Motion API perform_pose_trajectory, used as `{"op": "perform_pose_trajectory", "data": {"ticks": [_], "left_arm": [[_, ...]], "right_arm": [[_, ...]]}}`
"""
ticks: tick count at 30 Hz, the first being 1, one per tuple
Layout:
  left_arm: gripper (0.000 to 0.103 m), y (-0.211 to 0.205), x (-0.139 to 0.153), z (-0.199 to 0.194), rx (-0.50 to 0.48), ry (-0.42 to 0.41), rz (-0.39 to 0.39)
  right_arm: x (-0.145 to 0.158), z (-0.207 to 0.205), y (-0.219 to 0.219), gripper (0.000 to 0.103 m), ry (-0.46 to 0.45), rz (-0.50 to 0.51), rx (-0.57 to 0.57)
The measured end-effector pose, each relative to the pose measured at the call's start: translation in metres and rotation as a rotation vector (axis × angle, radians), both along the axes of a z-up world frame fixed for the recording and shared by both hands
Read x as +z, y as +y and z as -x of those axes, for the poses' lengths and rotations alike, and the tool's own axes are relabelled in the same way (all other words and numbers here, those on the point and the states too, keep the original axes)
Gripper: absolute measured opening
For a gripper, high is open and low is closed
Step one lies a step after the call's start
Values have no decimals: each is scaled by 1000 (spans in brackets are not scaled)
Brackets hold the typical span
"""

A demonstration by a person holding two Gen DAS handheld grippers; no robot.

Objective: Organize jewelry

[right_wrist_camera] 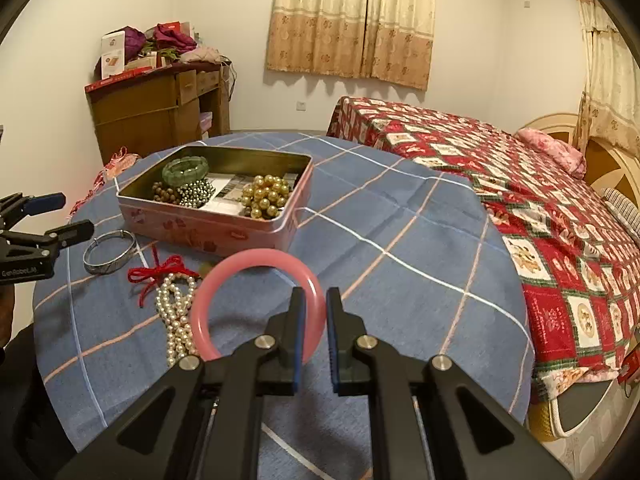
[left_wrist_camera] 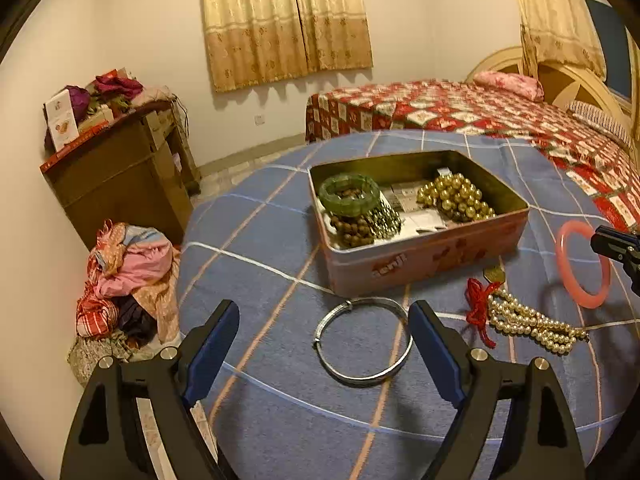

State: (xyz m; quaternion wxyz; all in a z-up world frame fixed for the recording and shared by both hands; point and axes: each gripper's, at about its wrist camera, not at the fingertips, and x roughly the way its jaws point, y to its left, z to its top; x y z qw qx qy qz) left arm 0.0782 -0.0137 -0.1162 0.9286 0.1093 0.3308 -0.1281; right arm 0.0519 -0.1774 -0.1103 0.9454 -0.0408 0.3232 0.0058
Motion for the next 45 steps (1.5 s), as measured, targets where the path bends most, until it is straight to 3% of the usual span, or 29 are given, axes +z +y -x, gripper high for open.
{"op": "perform_pose_trajectory", "data": {"ticks": [9, 13, 19, 21, 22, 30, 38, 45], "left_arm": [[87, -21, -20, -7, -50, 75, -29], [87, -20, -33, -19, -22, 135, -49], [86, -13, -34, -21, -24, 134, -27], [68, -12, -34, -18, -54, 147, 0], [68, -12, -33, -18, -58, 154, 6], [68, -10, -24, -9, -35, 98, -29], [68, -11, 33, -4, -39, -57, -3], [68, -27, 54, -33, -52, -106, -36]], "right_arm": [[-1, 0, 2, 12, 0, -4, 8], [-4, -1, 4, 12, 6, -5, 12], [-6, -1, 7, 12, 8, -6, 19], [-5, 0, 7, 12, 4, -6, 20], [-4, 0, 8, 12, 1, -5, 21], [6, 2, 7, 12, -25, 5, 17], [23, -3, 9, 12, -63, 22, 23], [45, -27, 11, 12, -97, 70, 34]]}}
